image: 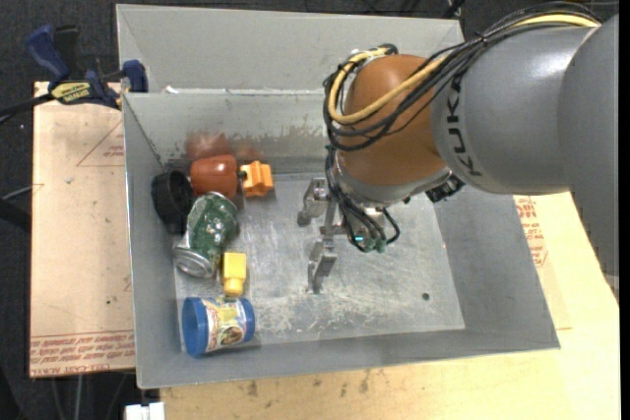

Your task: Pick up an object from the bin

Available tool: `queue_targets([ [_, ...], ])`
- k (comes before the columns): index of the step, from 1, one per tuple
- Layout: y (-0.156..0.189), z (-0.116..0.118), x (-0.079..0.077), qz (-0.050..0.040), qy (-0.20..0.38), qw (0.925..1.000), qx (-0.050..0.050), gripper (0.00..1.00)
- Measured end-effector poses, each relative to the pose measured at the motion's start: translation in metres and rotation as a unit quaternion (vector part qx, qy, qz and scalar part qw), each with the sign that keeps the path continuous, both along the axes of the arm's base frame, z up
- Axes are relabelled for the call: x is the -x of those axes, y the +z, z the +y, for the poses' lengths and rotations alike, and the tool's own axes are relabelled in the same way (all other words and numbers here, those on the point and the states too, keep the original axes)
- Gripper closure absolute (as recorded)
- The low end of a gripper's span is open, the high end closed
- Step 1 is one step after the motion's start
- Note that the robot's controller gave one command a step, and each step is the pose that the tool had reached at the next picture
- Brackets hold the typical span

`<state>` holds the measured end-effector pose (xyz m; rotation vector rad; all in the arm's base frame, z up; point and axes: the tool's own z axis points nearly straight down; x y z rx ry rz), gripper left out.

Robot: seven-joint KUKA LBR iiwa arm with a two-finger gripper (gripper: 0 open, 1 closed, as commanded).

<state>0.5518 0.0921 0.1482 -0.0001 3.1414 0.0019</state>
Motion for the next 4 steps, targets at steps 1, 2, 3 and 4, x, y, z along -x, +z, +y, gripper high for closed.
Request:
queue_targets([
  [1,-0.075,0.083,-0.035,-0.0008,0.119,0.9929,0.000,1.00],
  [2,-0.075,0.083,-0.035,-0.0008,0.119,0.9929,0.000,1.00],
  [3,0.008,0.146,0.029,-0.0011,0.204,0.9790,0.000,1.00],
  [4,0.008,0.145,0.029,-0.0010,0.203,0.9791,0.000,0.00],
])
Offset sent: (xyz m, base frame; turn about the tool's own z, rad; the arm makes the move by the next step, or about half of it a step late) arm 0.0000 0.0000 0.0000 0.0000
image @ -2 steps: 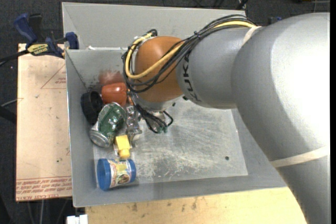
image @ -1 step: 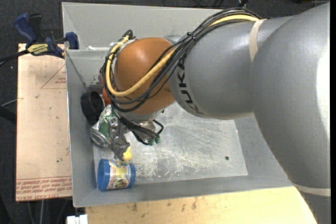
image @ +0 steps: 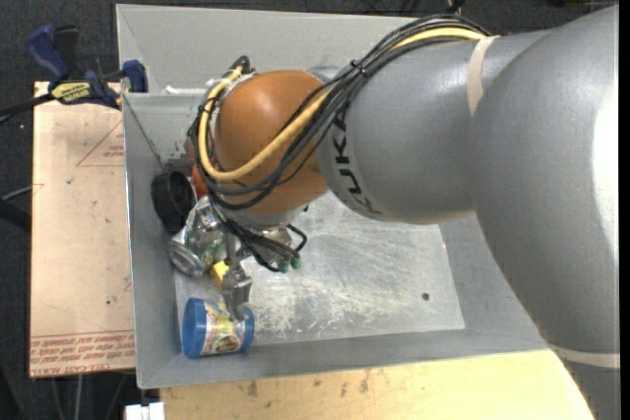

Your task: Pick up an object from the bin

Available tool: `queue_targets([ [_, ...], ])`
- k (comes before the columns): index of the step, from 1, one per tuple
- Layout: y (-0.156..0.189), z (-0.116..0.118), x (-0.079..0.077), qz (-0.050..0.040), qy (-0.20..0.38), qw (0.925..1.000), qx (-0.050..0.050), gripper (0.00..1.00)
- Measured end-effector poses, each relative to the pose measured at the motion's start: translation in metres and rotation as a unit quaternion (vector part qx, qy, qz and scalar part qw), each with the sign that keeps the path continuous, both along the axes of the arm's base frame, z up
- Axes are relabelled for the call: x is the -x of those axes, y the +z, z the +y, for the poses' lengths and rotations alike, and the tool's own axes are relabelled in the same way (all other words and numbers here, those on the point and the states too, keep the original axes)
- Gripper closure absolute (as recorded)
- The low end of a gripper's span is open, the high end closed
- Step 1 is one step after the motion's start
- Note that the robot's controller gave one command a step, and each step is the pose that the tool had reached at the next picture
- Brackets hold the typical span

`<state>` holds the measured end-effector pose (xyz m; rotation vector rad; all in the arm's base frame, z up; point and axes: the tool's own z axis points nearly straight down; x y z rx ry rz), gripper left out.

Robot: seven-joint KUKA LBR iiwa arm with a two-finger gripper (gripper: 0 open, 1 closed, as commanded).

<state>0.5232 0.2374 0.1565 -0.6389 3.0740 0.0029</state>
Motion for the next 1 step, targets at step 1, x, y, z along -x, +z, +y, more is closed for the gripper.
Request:
queue_targets([
  [1,0.0000,-0.0001,0.0000,0.0000,0.000,1.0000,0.000,0.00],
])
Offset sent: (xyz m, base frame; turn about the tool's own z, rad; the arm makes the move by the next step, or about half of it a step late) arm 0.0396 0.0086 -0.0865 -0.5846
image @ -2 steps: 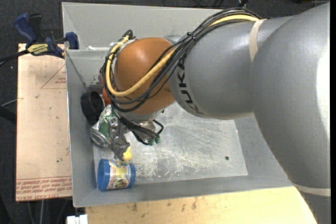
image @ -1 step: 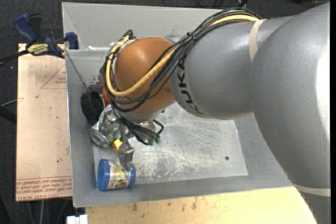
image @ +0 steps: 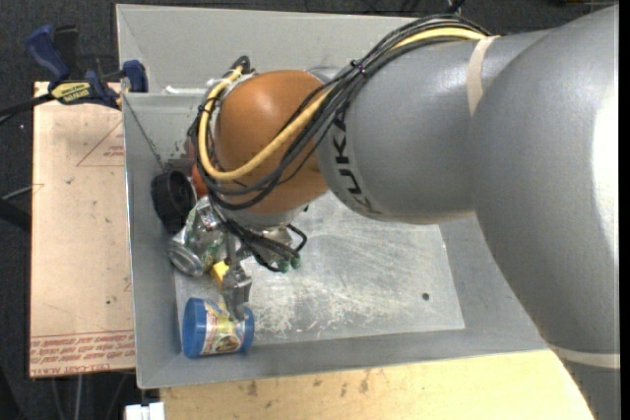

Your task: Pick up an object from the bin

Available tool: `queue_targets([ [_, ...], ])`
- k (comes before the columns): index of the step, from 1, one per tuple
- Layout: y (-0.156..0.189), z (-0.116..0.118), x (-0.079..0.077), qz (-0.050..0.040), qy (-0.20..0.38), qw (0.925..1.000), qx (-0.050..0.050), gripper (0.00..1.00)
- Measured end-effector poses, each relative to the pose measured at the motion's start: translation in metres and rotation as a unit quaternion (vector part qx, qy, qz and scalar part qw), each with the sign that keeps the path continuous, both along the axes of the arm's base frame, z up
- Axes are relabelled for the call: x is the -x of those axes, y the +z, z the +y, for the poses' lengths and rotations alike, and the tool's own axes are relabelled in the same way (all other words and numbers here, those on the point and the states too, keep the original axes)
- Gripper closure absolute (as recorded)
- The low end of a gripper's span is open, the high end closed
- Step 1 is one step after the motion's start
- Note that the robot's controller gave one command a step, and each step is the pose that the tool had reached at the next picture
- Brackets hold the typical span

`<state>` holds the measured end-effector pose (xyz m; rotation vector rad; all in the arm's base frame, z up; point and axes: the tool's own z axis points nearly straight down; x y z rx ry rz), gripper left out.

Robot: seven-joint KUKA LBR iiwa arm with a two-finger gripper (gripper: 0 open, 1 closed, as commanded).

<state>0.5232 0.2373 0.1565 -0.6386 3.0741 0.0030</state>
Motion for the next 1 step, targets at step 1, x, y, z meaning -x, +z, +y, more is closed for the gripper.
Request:
queue_targets([
  [1,-0.0393,0.0265,-0.0639,-0.0404,0.285,0.9577,-0.010,1.00],
])
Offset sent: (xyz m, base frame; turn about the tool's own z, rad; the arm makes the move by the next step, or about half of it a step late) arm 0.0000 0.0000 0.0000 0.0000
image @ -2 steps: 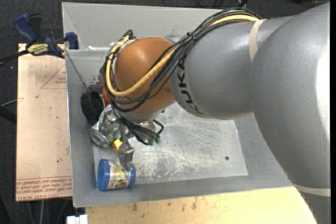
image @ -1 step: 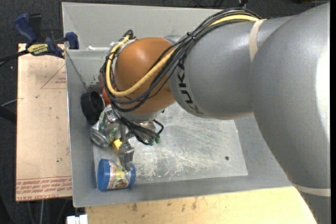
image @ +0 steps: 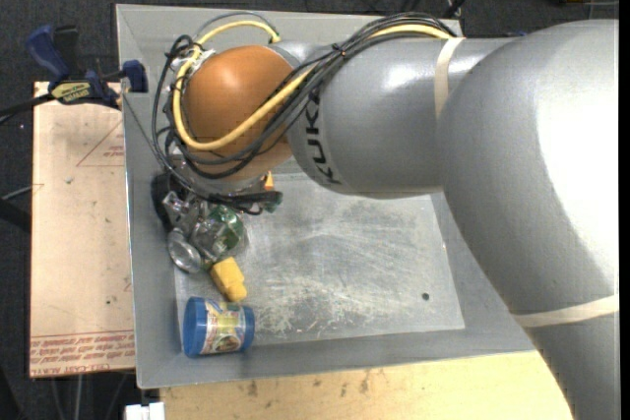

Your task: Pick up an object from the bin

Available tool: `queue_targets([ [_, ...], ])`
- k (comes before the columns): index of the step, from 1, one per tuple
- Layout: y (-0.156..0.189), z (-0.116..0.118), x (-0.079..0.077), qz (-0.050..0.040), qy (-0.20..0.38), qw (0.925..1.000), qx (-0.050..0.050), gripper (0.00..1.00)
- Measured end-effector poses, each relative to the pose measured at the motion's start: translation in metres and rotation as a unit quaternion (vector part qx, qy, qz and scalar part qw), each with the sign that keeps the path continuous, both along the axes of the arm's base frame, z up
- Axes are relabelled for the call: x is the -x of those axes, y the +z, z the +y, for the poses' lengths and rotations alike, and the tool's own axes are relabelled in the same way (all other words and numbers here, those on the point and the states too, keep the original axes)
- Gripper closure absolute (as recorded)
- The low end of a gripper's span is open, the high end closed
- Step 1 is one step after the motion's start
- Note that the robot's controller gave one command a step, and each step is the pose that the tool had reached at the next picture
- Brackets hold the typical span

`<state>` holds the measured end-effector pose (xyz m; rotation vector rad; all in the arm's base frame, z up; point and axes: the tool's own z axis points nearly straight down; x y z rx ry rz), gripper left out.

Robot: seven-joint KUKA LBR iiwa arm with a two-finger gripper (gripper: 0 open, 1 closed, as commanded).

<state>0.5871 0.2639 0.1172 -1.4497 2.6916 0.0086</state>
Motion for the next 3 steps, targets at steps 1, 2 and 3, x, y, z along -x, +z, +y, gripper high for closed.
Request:
queue_targets([
  [1,0.000,0.000,0.000,-0.0001,0.000,1.0000,0.000,1.00],
  [2,-0.019,-0.012,0.017,0.0186,0.002,0.9997,0.013,1.00],
  [3,-0.019,-0.013,0.017,0.0190,0.000,0.9997,0.013,1.00],
])
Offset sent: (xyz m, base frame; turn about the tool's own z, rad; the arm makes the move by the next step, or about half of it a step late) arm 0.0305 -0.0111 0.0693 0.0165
